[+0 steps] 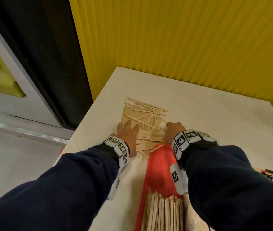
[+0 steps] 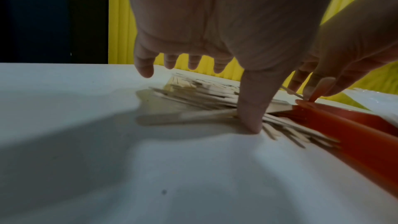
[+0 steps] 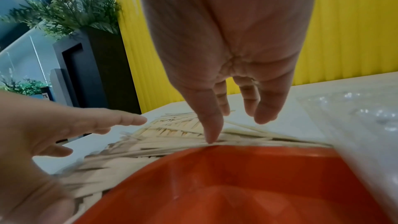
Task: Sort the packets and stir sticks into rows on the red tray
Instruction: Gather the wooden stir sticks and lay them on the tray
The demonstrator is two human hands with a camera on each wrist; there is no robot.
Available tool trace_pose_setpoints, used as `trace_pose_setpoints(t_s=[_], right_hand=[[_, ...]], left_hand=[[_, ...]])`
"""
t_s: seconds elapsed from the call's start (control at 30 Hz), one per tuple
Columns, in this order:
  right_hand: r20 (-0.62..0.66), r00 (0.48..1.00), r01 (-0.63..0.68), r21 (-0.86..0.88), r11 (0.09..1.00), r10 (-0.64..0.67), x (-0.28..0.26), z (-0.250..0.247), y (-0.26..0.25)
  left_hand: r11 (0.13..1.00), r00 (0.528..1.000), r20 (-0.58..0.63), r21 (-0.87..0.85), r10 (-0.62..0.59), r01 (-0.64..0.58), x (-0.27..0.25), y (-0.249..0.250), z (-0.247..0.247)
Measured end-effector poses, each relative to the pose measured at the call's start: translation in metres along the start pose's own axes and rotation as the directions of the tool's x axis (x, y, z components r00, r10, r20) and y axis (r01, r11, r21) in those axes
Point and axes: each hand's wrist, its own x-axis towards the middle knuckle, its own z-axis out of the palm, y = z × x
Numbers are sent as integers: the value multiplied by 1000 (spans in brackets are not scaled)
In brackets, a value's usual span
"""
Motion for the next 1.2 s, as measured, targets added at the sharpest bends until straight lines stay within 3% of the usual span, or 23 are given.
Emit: trace_pose_setpoints(t_s=[0.1,0.27,0.37,0.53,0.63,0.73,0.97,1.2], right_hand=[[14,1000,4,0,1000,-4,4,1,0],[169,986,-8,69,998,-4,9,-3,5],[173,985,-9,42,999,1,9,-3,8],[261,962,21,215,976,-78,10,-10,14],[176,980,55,231,971,-97,7,-9,14],[137,990,2,204,979,-30,10,-3,8],[183,983,2,150,989,-29,11,0,-7],[121,992,15,3,1000,-15,7,13,-32]], left_hand=[[999,1000,-2,-44,-10,10,3,0,-1],[995,999,-6,-94,-37,36,6,-2,-1],[993,999,16,-113,-43,45,9,-4,0],[991,999,8,-129,-40,40,9,-5,1],[991,998,-61,-132,-19,10,8,-4,0],[993,992,-122,-121,-15,1,8,-2,-1],[1000,998,-60,11,-27,27,14,7,-6],[999,997,-64,15,37,-36,19,9,-5]])
